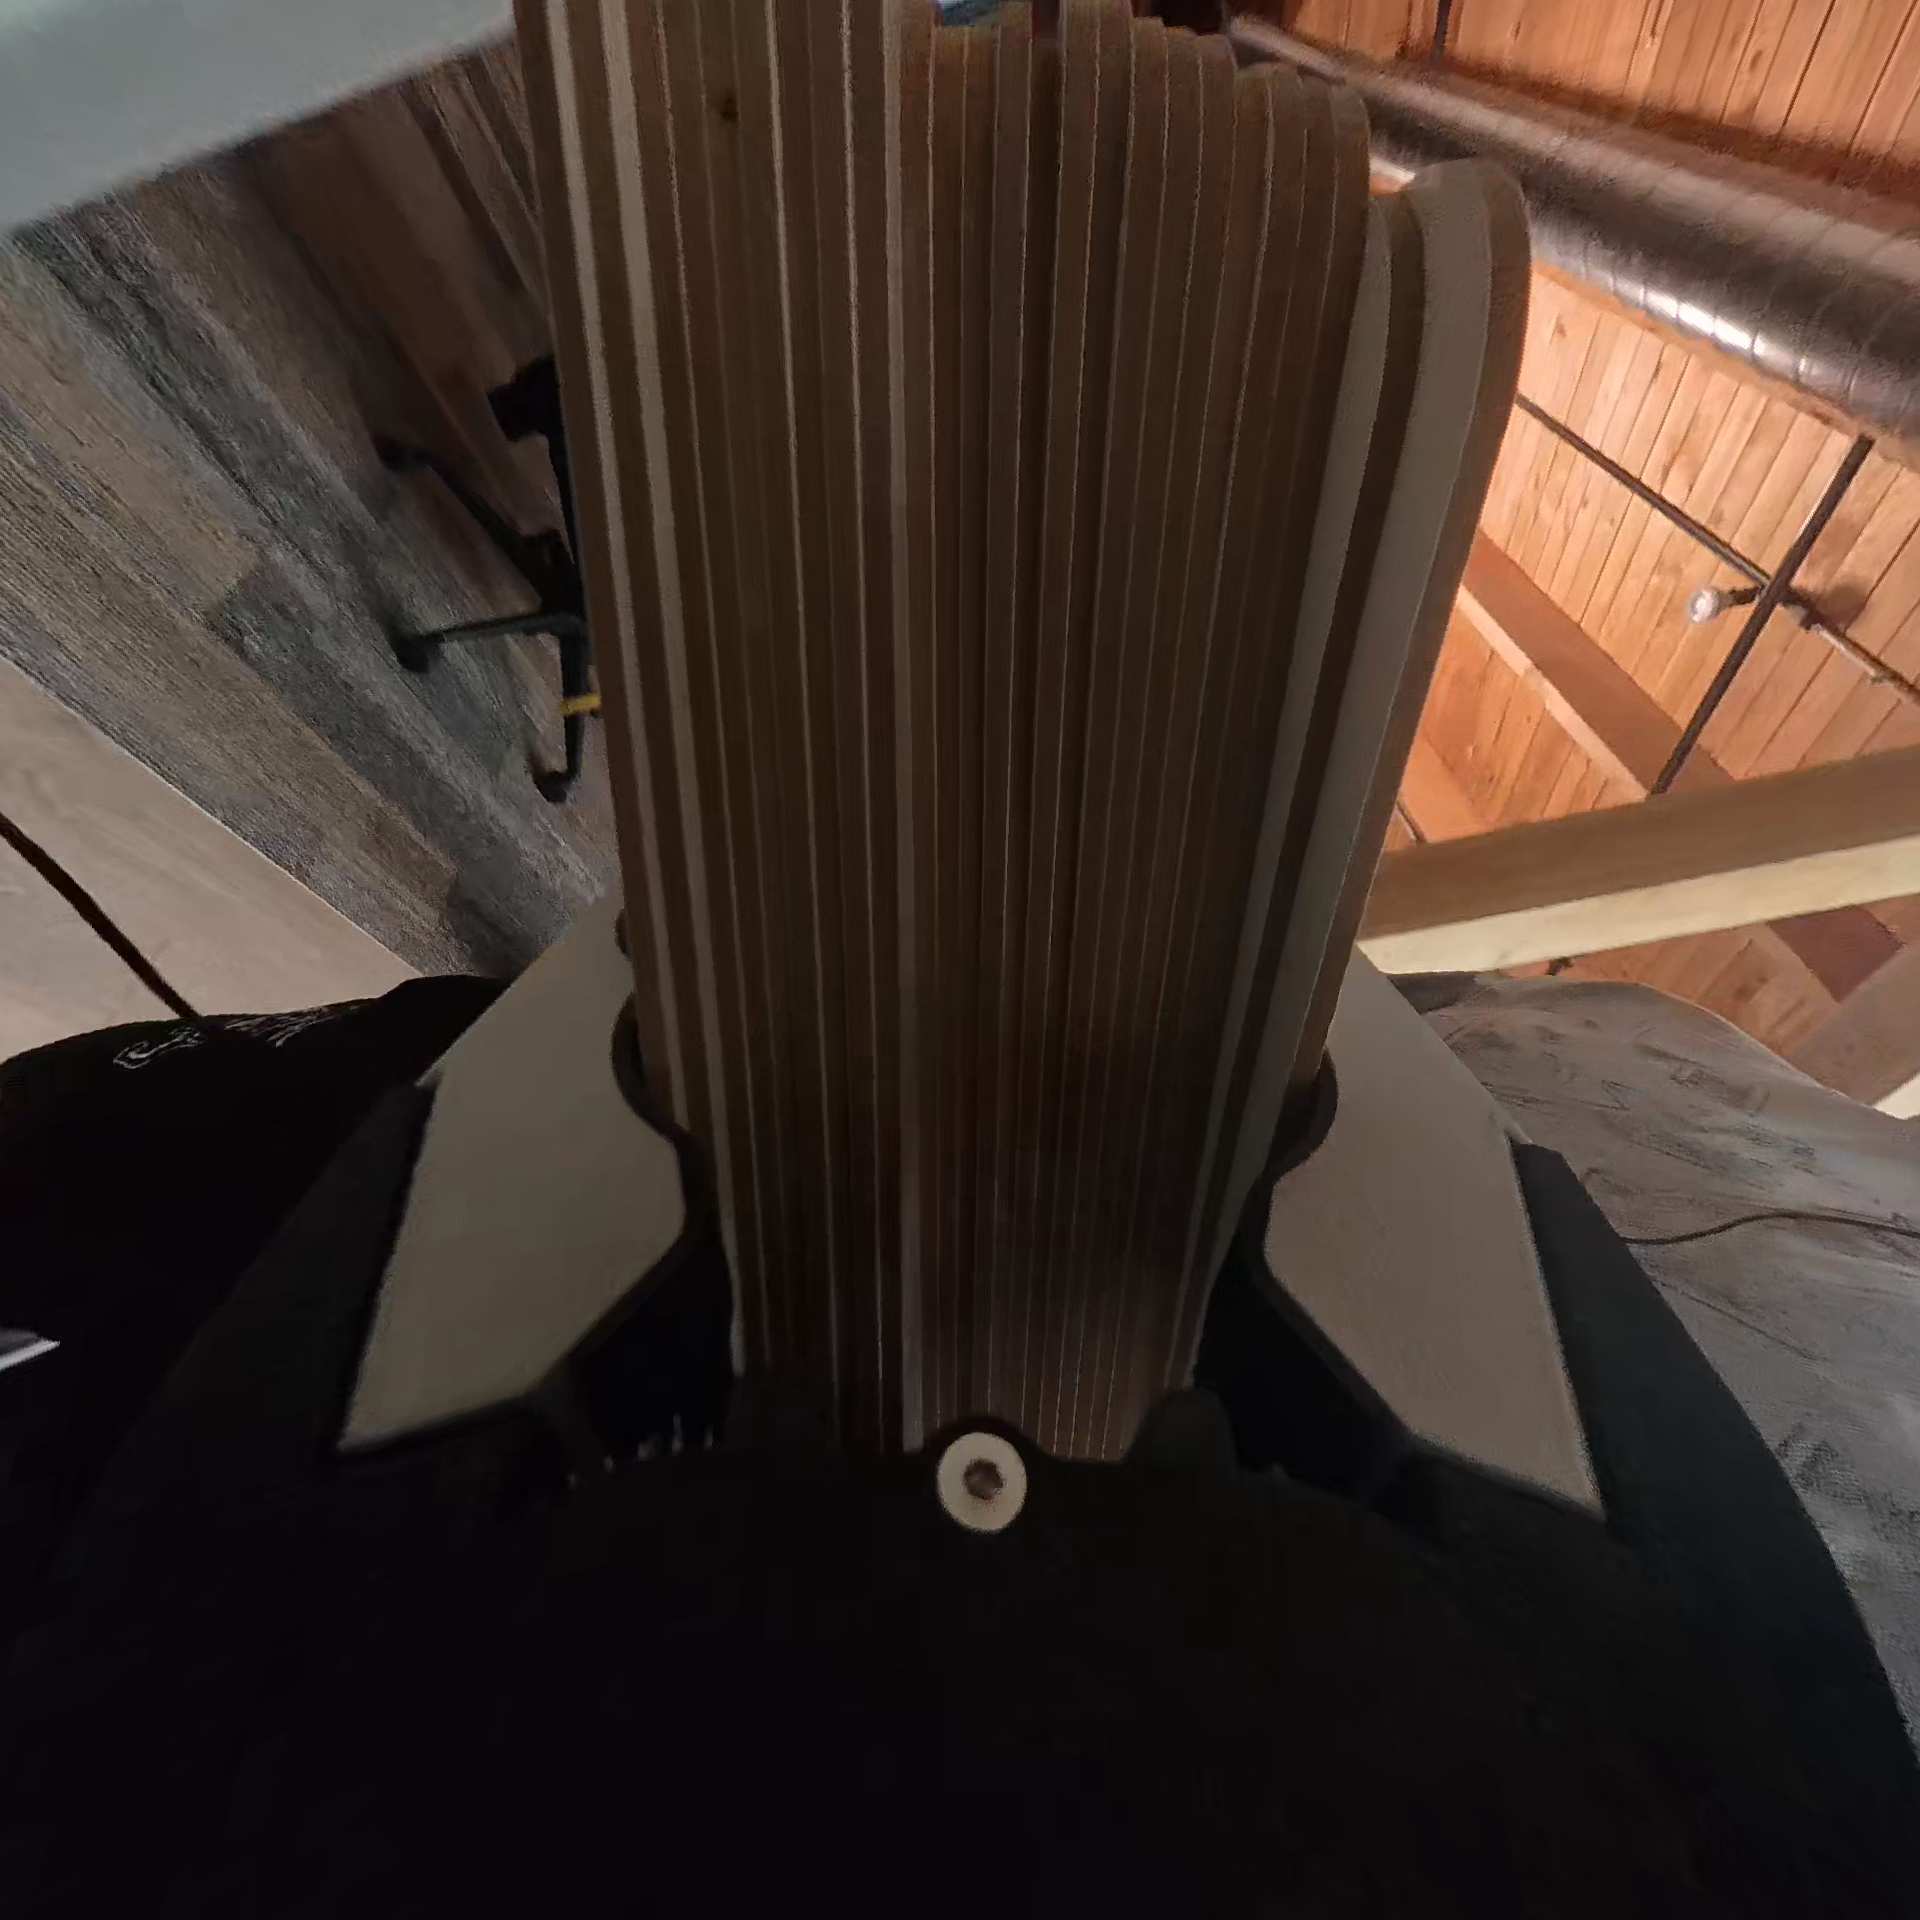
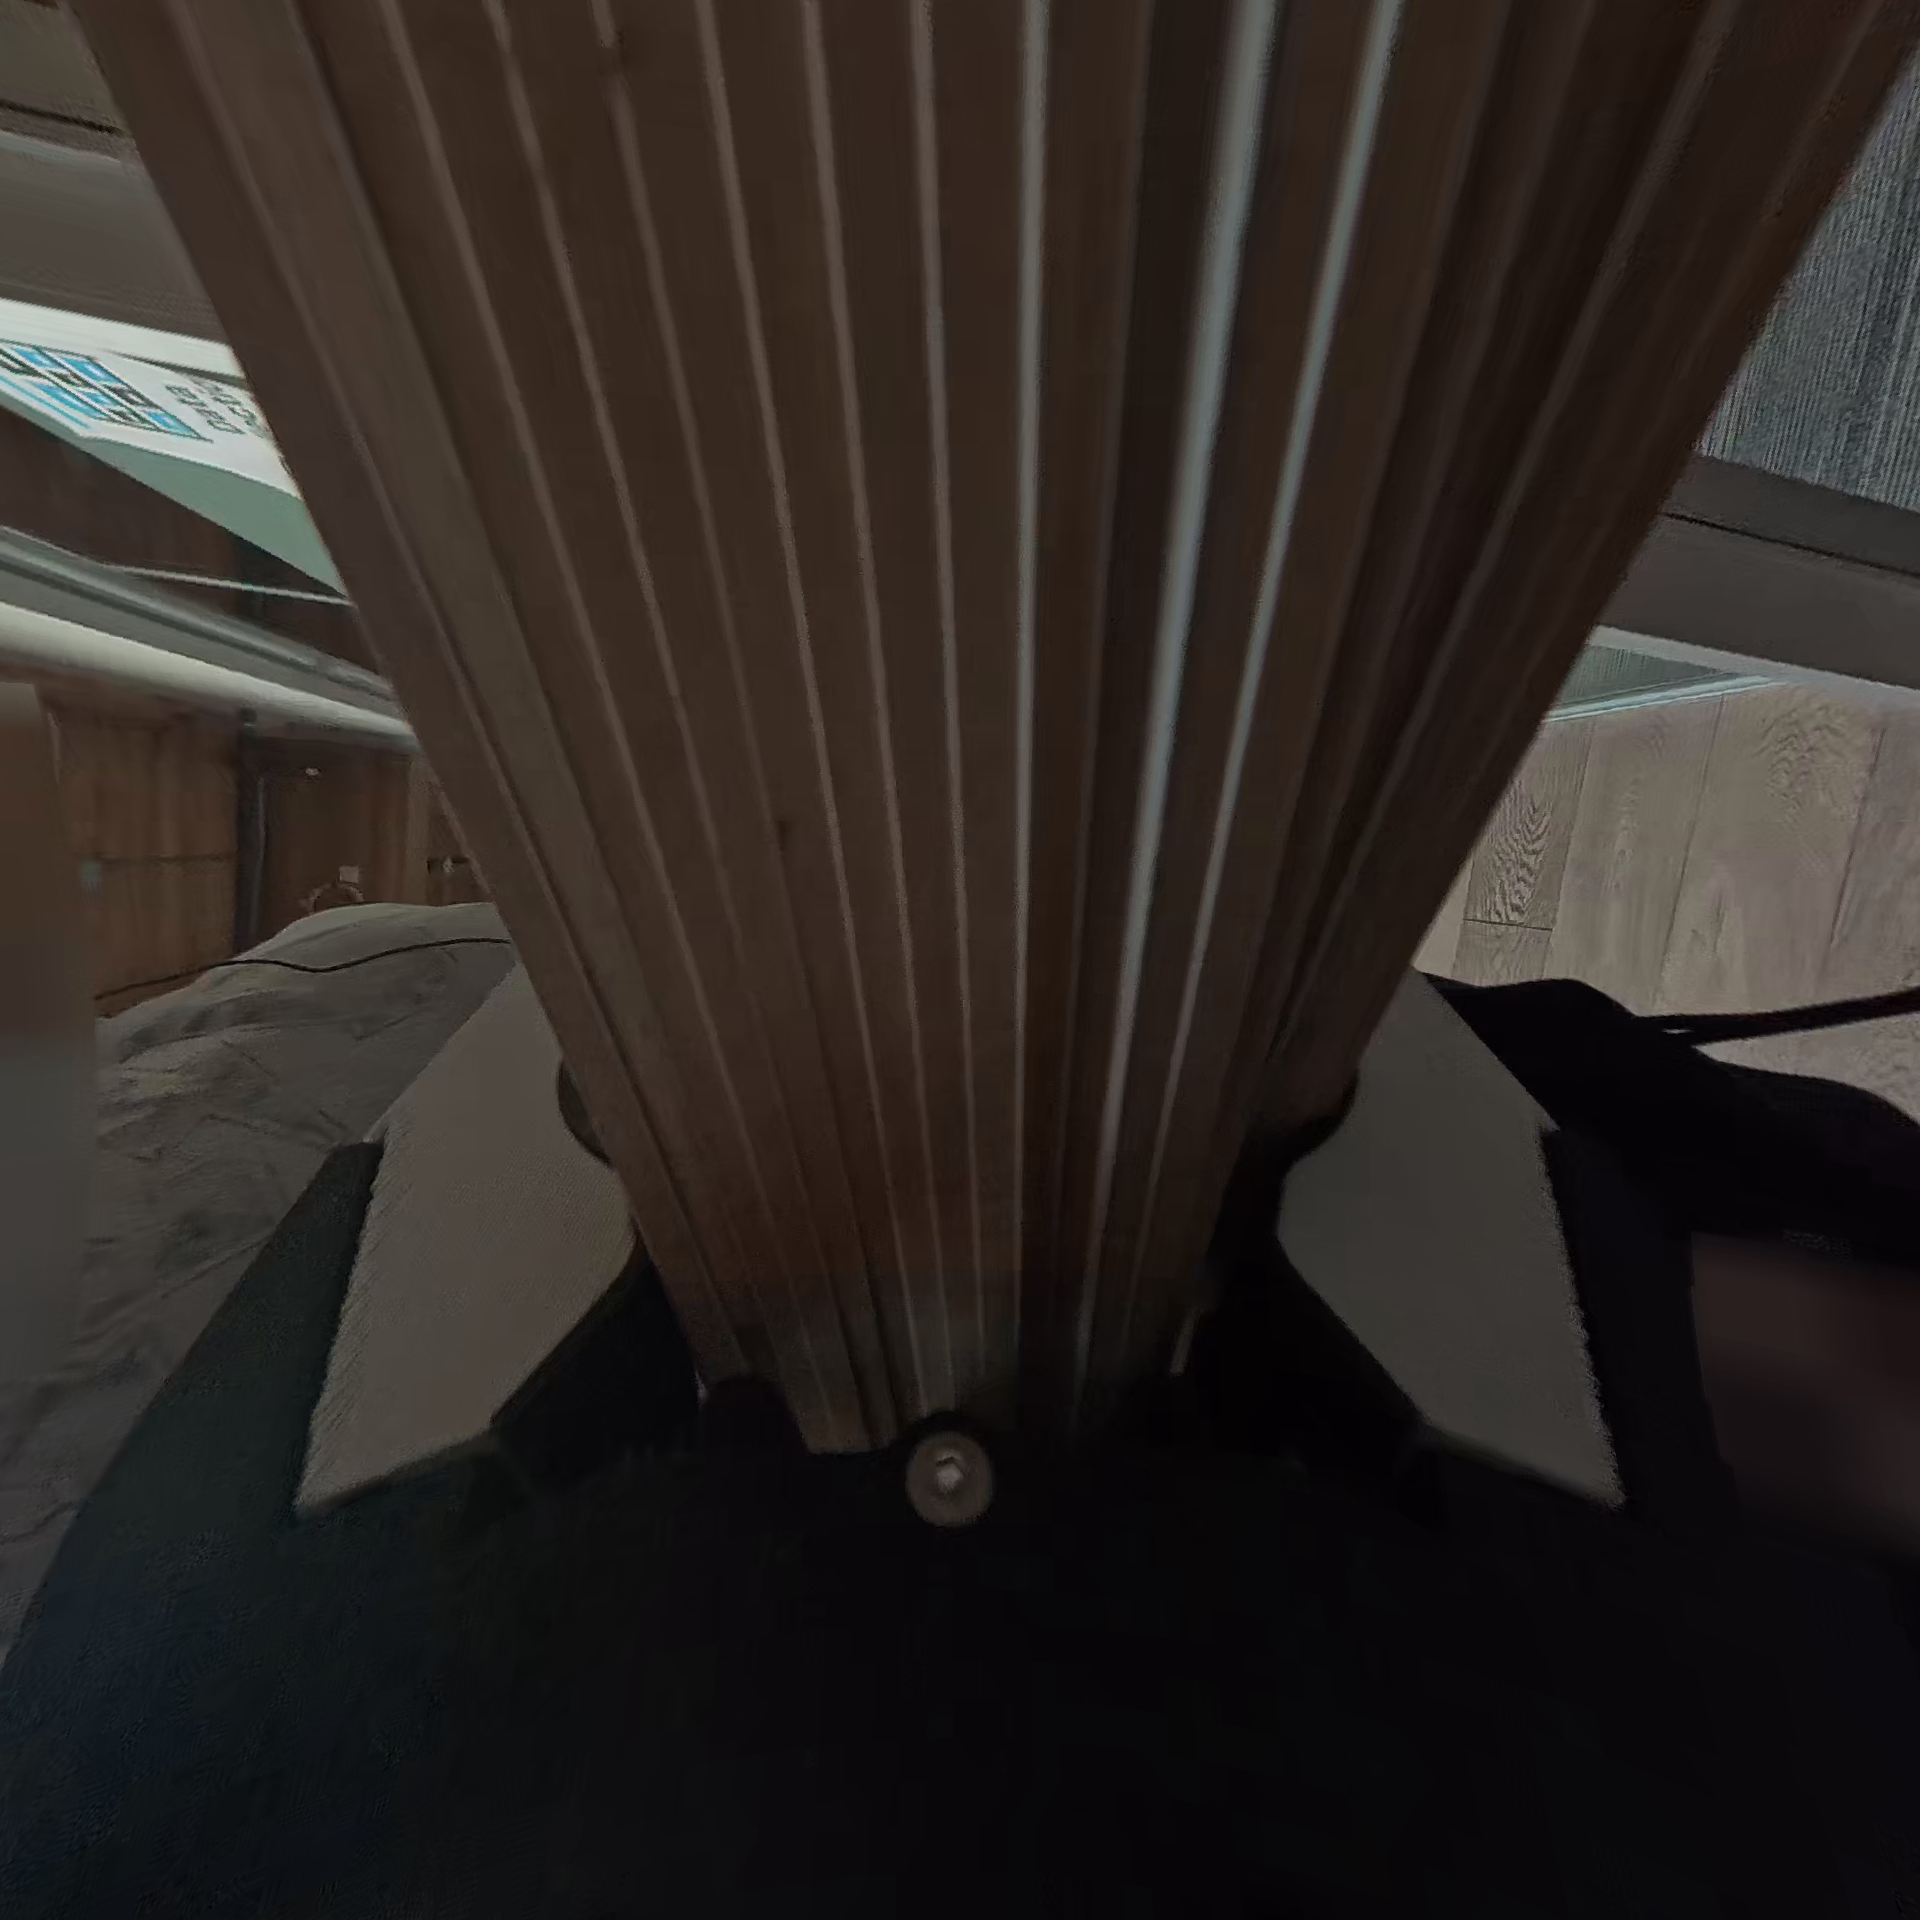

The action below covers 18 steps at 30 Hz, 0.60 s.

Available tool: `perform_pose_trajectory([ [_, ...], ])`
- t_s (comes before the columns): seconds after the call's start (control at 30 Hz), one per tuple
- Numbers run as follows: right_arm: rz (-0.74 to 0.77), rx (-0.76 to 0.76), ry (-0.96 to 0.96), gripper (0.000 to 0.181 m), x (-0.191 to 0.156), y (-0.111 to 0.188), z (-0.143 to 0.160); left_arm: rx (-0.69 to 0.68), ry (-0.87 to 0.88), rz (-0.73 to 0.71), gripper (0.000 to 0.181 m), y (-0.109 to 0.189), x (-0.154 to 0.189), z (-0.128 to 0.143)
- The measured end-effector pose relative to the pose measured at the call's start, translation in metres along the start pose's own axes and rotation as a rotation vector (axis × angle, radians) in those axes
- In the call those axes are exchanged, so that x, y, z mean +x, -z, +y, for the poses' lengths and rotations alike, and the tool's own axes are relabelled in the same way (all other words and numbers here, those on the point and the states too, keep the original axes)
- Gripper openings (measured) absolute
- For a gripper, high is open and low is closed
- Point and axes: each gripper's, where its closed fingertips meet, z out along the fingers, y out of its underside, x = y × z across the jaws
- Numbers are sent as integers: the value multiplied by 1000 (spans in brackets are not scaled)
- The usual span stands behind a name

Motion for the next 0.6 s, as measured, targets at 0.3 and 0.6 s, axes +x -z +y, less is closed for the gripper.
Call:
perform_pose_trajectory([
  [0.3, -84, -347, 33, 133, 53, -96, -285, 354, 20, -102, 116, 71, -70, -227],
  [0.6, -109, -651, 24, 134, 69, -252, -529, 683, 78, -149, 116, 192, -117, -426],
])
